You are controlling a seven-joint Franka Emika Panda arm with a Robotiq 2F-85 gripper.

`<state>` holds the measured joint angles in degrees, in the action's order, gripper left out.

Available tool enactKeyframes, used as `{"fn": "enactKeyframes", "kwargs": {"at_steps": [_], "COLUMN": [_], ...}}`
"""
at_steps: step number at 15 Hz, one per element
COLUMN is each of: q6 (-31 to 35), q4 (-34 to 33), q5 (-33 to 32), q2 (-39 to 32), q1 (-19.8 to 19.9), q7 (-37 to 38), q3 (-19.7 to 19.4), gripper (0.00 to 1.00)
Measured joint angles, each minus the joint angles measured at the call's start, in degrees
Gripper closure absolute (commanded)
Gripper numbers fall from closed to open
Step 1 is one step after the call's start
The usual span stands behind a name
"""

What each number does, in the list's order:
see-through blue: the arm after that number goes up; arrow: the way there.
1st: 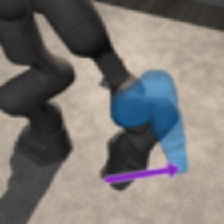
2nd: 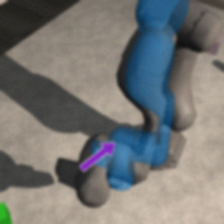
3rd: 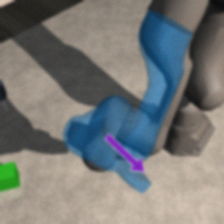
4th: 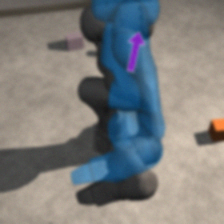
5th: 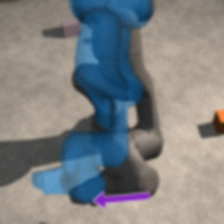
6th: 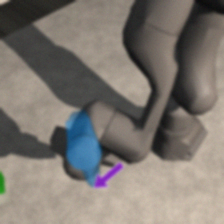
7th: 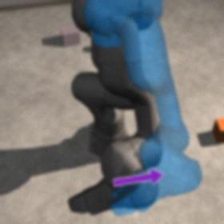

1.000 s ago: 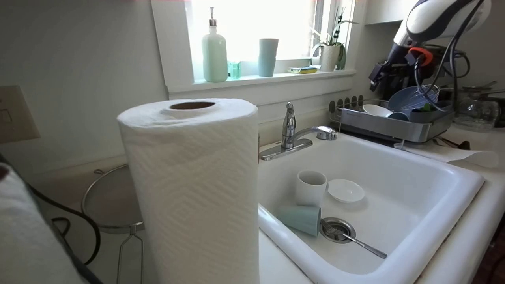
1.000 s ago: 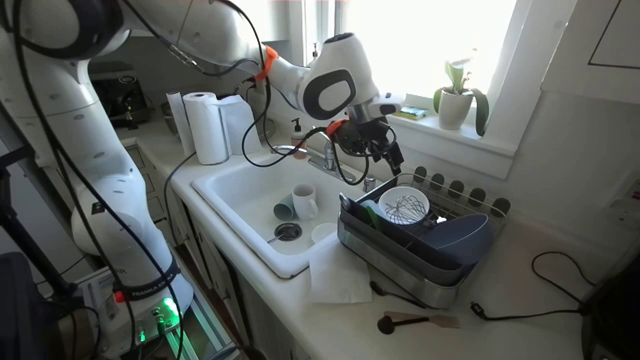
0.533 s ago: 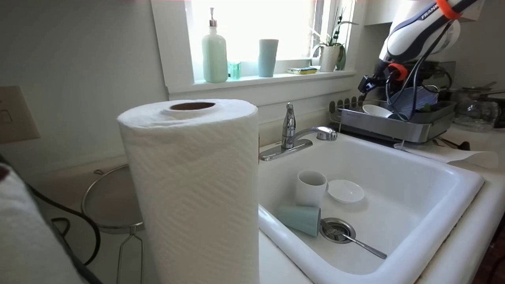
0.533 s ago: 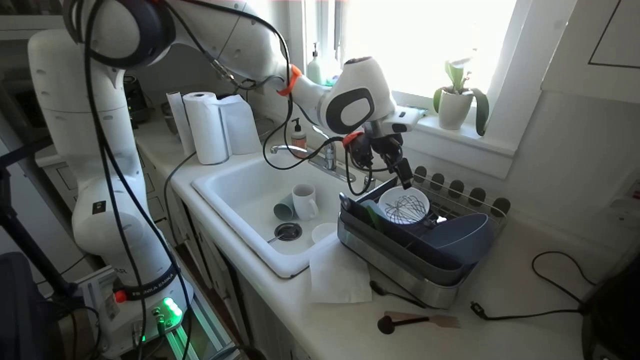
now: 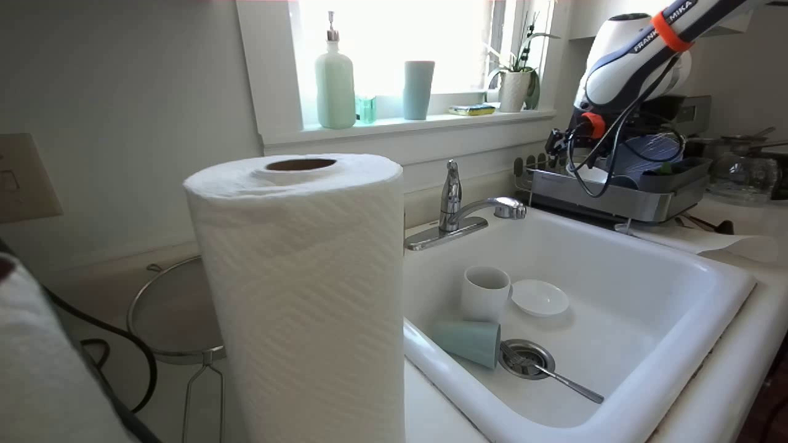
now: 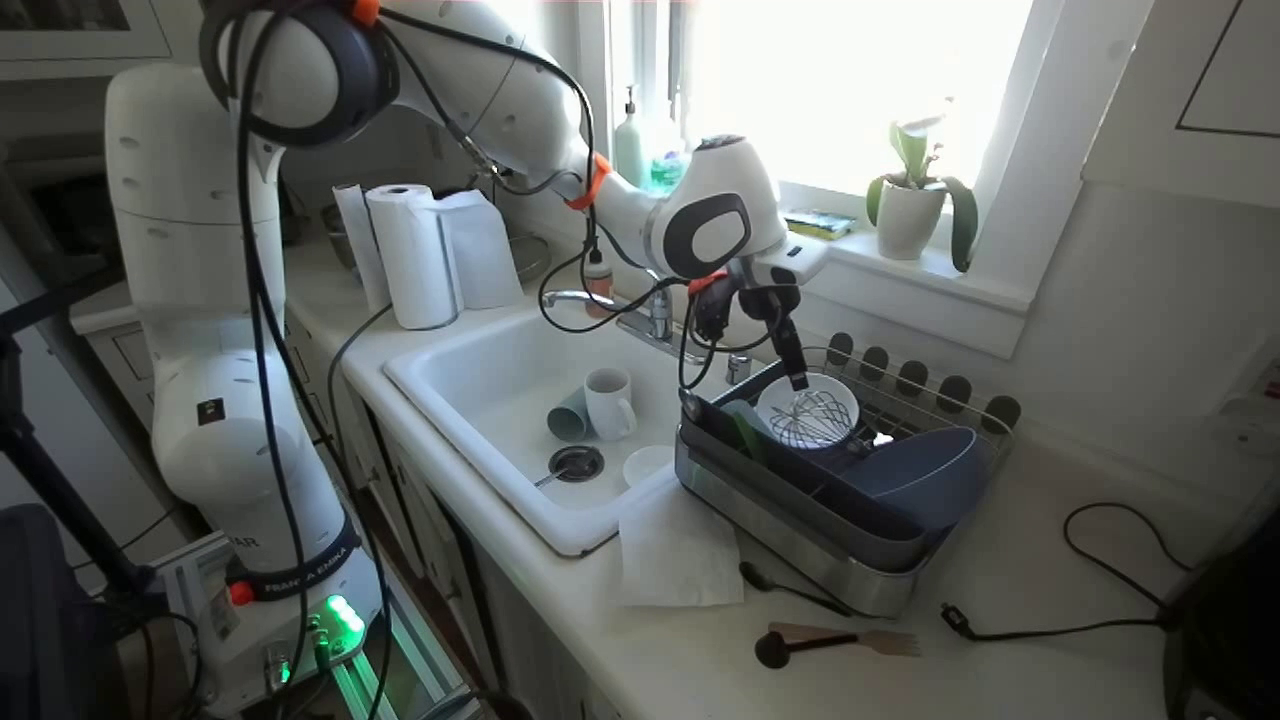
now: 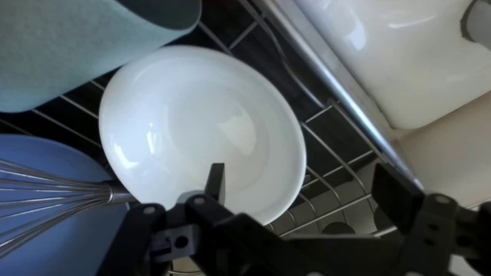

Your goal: Remove the white plate from the drying rack and put it on the counter

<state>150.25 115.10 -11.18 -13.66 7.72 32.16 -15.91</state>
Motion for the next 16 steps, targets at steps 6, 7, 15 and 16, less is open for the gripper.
{"fn": "enactKeyframes", "kwargs": {"at_steps": [6,7,15,16], "q6": [-0.6,-0.9,-6.5,-7.1], "q4": [0.0,0.0,-0.6,-0.6], "q5": [-3.6,-3.7,-4.5,-4.9], "q2": [-1.4,-1.4,0.6,1.4], "q1": [-2.0,-2.1,-3.6,-3.7], "q7": [6.7,7.1,7.5,7.4], "q3": [-2.8,-2.9,-2.5,-2.3], "gripper": [0.73,0.79,0.98,0.99]}}
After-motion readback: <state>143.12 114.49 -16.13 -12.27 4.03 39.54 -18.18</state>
